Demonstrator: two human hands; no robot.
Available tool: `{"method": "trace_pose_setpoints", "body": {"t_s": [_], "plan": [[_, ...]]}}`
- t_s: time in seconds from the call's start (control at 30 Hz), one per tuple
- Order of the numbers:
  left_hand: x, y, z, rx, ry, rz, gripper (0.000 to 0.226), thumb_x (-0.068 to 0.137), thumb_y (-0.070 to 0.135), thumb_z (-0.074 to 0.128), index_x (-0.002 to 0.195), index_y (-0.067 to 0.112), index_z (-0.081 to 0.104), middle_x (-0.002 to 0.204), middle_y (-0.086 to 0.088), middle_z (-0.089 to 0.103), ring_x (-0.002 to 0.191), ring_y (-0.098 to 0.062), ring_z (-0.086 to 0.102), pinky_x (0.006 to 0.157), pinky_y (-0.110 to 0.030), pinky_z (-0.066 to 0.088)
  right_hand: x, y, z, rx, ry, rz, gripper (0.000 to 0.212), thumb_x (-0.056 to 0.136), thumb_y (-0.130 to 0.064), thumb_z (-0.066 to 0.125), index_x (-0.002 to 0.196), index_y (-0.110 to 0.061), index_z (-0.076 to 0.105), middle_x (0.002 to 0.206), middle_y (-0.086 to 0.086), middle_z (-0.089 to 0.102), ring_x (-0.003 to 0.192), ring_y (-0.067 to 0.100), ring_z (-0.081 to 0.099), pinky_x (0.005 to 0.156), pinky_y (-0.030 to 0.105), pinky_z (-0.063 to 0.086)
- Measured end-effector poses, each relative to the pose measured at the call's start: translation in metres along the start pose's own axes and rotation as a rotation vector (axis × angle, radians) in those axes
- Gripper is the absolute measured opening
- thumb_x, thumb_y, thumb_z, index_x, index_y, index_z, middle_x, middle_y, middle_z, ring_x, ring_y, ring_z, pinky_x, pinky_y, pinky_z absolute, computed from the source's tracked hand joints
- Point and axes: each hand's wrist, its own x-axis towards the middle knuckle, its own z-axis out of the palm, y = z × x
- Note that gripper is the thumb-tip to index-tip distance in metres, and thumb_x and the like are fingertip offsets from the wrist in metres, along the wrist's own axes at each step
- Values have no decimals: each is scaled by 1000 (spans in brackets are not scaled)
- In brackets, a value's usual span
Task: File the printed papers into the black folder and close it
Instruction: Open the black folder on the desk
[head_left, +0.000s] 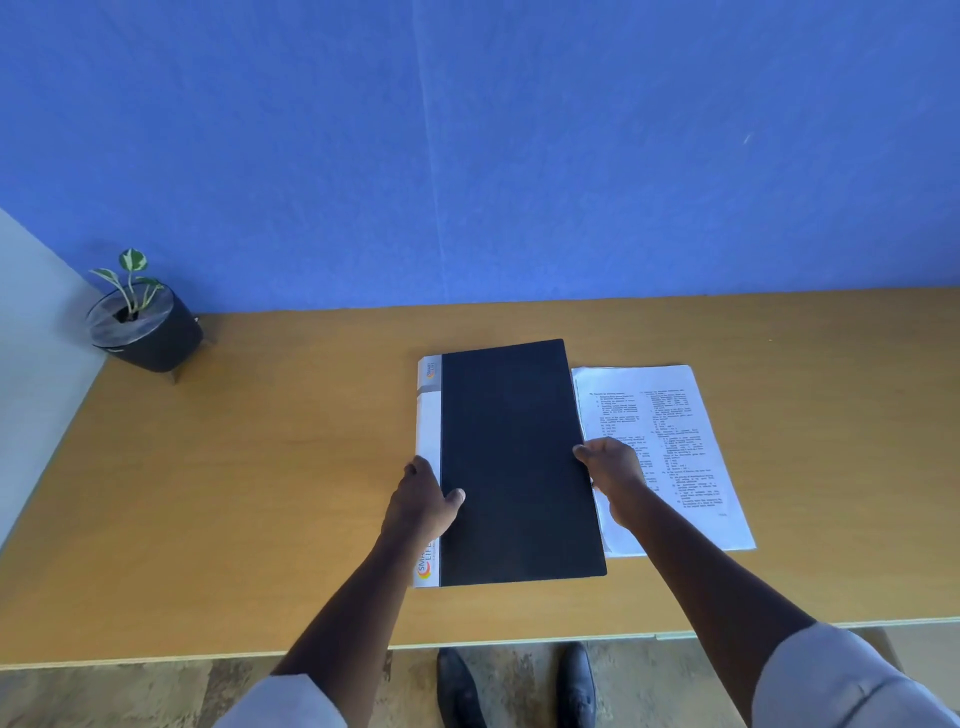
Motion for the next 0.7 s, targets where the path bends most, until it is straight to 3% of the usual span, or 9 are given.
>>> {"method": "trace_pose_setpoints", "body": {"t_s": [0.17, 0.33, 0.5, 0.6, 0.7], "plan": [[-3, 21, -18, 26, 114, 74, 73, 99, 42, 49, 156, 6, 19, 158, -13, 34, 139, -32, 44, 106, -41, 42, -11, -16, 1, 15, -19, -72, 15, 91, -28, 64, 84, -15, 67, 77, 6, 63, 71, 21, 54, 65, 36, 45], [-4, 62, -40, -99, 167, 300, 67, 100, 40, 51, 156, 13, 26, 161, -7, 34, 146, -24, 35, 114, -37, 34, -32, -42, 8, 32, -51, -161, 22, 95, -32, 61, 82, -15, 63, 72, 2, 57, 68, 18, 49, 64, 32, 40], [-11, 99, -52, -276, 161, 525, 53, 100, 37, 52, 151, 31, 40, 161, -4, 35, 150, -14, 26, 120, -36, 30, -56, -68, 20, 86, -135, -238, 36, 99, -38, 54, 99, -3, 62, 78, 3, 52, 73, 18, 45, 61, 29, 36], [-21, 113, -60, -283, 195, 567, 47, 103, 41, 46, 150, 33, 43, 162, -3, 32, 151, -14, 25, 118, -31, 27, -70, -81, 29, 166, -210, -259, 29, 99, -30, 48, 84, -7, 56, 70, 3, 46, 65, 17, 39, 57, 27, 36], [-26, 117, -68, -218, 219, 571, 46, 104, 41, 41, 149, 33, 44, 163, -5, 29, 149, -19, 29, 115, -33, 31, -84, -94, 35, 215, -280, -288, 29, 100, -22, 38, 83, -16, 61, 63, -4, 58, 56, 12, 48, 56, 25, 44]]}}
